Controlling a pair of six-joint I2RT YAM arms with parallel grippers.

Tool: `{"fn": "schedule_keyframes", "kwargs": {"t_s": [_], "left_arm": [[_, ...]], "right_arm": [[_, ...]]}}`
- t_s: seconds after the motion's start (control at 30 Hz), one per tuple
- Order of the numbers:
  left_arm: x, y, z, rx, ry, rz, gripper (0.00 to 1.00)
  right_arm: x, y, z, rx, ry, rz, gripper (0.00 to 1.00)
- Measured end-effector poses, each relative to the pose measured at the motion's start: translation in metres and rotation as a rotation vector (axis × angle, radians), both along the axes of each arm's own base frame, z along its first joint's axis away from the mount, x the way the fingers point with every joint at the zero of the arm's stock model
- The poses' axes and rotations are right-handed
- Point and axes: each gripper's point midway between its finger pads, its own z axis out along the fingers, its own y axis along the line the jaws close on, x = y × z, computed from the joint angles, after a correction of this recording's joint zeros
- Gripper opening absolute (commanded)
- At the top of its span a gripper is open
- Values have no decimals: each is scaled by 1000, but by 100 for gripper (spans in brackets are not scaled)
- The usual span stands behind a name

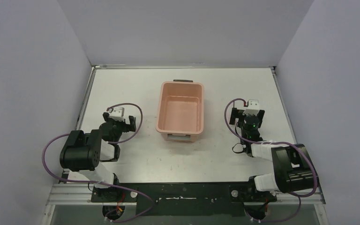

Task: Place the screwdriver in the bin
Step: Pick up the screwdriver from the center of the board.

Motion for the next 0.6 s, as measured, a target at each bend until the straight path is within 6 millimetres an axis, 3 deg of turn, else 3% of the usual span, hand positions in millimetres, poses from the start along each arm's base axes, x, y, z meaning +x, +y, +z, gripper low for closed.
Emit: {"fn": "schedule_keyframes", "kwargs": {"t_s": [0.6], "left_arm": [[0,0,0,0,0,0,97]], "right_arm": [[2,3,3,-13,-6,-9,100]]}}
